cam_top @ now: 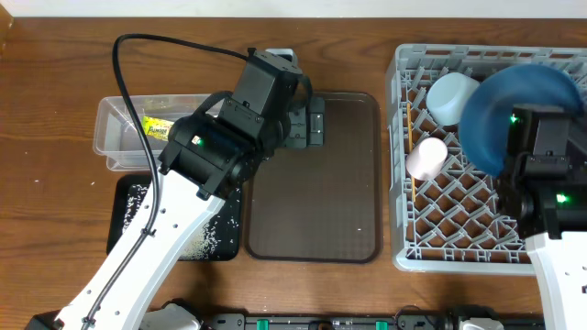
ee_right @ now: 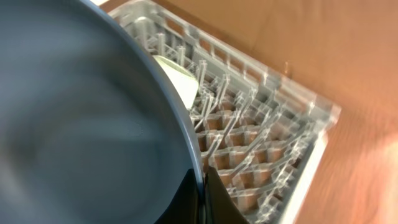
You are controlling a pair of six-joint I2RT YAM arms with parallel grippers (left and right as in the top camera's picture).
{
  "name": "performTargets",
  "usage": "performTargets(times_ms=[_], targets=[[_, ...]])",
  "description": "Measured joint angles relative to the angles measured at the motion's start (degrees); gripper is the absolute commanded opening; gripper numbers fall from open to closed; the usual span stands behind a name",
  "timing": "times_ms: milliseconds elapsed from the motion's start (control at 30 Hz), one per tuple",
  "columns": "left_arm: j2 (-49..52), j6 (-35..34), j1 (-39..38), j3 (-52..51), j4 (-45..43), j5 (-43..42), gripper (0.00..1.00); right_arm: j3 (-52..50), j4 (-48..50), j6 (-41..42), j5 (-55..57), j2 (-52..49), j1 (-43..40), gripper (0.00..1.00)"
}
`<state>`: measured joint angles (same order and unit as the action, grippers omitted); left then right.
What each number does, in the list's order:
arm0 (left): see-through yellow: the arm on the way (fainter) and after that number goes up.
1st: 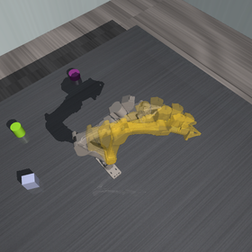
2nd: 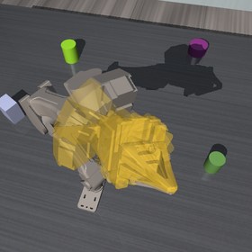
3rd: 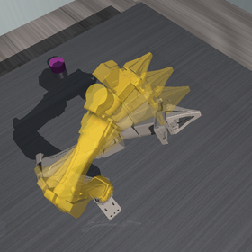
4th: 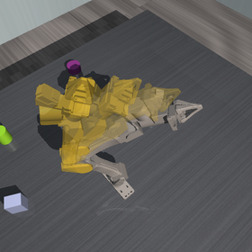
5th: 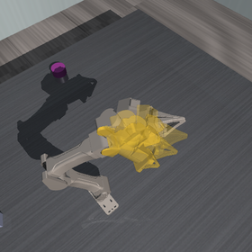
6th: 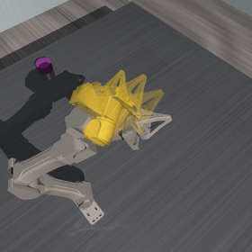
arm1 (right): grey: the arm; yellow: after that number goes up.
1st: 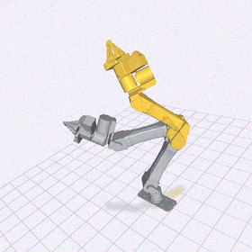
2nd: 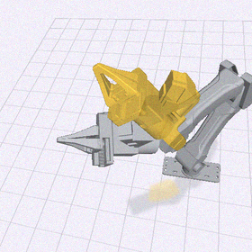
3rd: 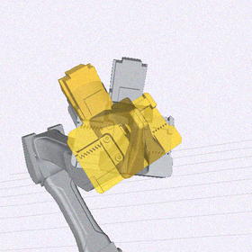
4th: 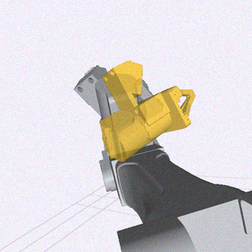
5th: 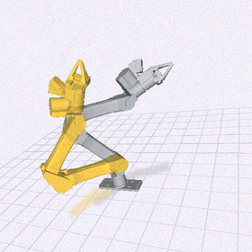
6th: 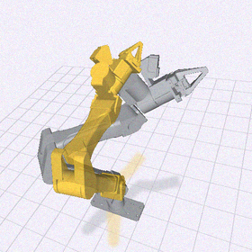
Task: Sort waste into correct bins and load items into the dishwasher rack
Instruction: 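Set the dark-blue bowl down in the rack and open the right gripper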
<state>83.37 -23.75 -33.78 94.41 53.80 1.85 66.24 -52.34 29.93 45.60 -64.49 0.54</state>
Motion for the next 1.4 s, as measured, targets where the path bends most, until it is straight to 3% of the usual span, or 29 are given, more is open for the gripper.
performTargets(times_ms=[333, 600, 933, 1400], targets=[[0.0, 0.0, 0.0, 0.0, 0.0, 0.0, 0.96, 0.0, 12.2, -55.4, 5.4, -1.0, -0.1, 0.01], [0.0, 0.0, 0.0, 0.0, 0.0, 0.0, 0.96, 0.0, 21.7, -80.6, 15.8, -5.8, -2.7, 0.01], [0.0, 0.0, 0.0, 0.0, 0.0, 0.0, 0.96, 0.0, 22.6, -91.5, 24.3, -14.6, -5.9, 0.01], [0.0, 0.0, 0.0, 0.0, 0.0, 0.0, 0.96, 0.0, 22.6, -93.5, 29.9, -18.1, -5.9, 0.01]])
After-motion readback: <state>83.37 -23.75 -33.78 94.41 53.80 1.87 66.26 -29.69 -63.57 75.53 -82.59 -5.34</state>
